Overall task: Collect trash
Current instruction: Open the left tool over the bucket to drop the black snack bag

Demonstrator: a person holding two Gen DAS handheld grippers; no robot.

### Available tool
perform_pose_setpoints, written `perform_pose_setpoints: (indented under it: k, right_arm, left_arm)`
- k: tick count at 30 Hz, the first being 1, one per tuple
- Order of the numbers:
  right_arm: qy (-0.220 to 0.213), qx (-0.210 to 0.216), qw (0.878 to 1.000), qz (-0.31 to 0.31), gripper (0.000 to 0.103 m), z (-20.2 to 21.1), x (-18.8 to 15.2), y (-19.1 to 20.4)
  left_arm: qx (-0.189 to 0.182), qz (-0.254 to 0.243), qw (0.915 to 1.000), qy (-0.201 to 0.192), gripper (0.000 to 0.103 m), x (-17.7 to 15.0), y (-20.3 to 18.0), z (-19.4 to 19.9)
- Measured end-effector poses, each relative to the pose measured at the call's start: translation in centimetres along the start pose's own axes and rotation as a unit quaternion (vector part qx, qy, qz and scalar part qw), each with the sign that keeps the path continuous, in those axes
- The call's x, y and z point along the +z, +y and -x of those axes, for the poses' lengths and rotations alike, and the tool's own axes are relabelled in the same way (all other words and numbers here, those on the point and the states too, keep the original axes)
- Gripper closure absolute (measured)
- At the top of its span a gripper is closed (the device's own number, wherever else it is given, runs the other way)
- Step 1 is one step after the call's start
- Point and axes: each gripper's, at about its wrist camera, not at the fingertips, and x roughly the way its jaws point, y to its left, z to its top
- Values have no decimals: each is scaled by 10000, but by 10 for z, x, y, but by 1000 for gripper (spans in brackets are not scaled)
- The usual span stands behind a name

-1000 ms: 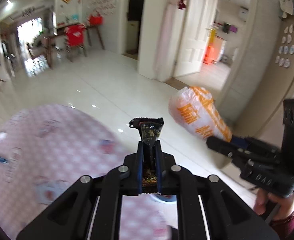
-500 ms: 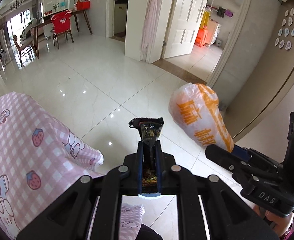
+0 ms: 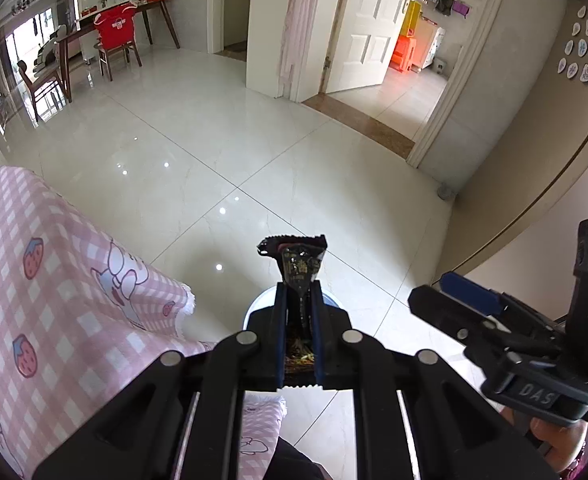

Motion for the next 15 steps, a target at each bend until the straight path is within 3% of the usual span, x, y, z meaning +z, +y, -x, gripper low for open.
perform_pose_setpoints:
  k: [15]
  right_arm:
    - [-185,71,9998,-11,33,11,4,-2]
  left_arm:
    - [-61,-120,9998,142,92,1,-11,-14]
